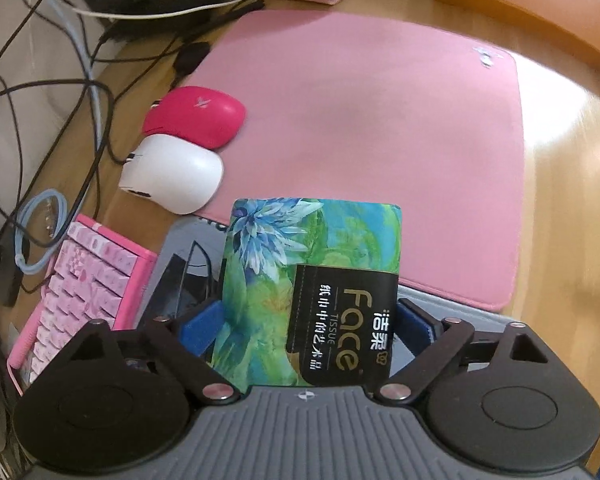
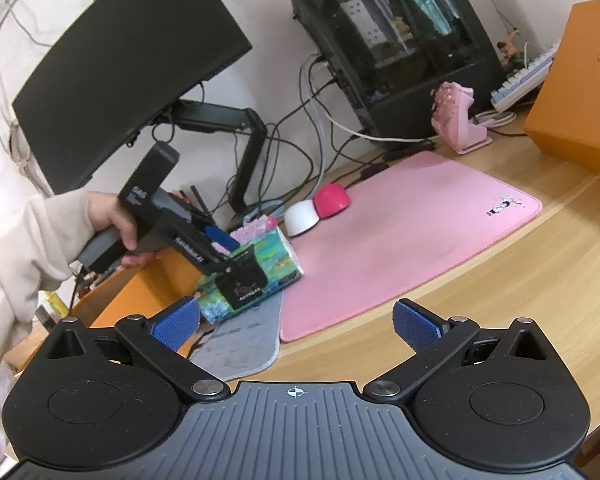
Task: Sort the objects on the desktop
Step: 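Lift the tissue pack with the left tool and carry it over the orange box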
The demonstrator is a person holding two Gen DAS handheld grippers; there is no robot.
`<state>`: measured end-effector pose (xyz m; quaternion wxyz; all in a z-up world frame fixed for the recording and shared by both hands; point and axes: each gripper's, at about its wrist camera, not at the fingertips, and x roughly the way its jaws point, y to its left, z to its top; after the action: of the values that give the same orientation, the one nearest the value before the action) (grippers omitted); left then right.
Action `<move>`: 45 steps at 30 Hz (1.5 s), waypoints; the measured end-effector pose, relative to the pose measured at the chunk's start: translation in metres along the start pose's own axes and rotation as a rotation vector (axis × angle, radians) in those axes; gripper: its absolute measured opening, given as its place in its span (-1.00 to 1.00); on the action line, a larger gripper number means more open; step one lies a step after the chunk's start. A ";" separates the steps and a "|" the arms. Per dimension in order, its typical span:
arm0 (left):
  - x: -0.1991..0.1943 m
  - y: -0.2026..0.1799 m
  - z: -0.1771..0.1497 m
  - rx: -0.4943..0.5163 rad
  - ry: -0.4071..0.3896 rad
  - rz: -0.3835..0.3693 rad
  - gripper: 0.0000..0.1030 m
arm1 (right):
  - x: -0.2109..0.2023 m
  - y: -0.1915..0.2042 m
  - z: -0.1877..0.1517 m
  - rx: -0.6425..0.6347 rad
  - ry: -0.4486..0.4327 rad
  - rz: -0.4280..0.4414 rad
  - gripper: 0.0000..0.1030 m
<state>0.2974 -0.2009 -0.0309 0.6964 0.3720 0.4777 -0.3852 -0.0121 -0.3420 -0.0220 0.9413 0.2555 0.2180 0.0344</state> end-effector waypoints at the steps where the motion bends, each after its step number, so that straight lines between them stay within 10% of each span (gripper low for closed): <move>1: 0.003 0.002 0.001 -0.012 0.014 0.009 1.00 | -0.001 0.000 0.000 -0.001 -0.001 0.000 1.00; 17: 0.013 -0.011 0.004 0.036 0.033 0.077 0.97 | -0.012 -0.004 0.003 0.007 -0.022 -0.001 1.00; 45: -0.208 -0.049 -0.132 -0.447 -0.851 0.382 0.96 | -0.016 0.008 0.002 -0.018 -0.034 0.031 1.00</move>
<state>0.1524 -0.0667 0.1249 0.9496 0.1050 0.1462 -0.2567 -0.0256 -0.3390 -0.0099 0.9465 0.2507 0.1977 0.0466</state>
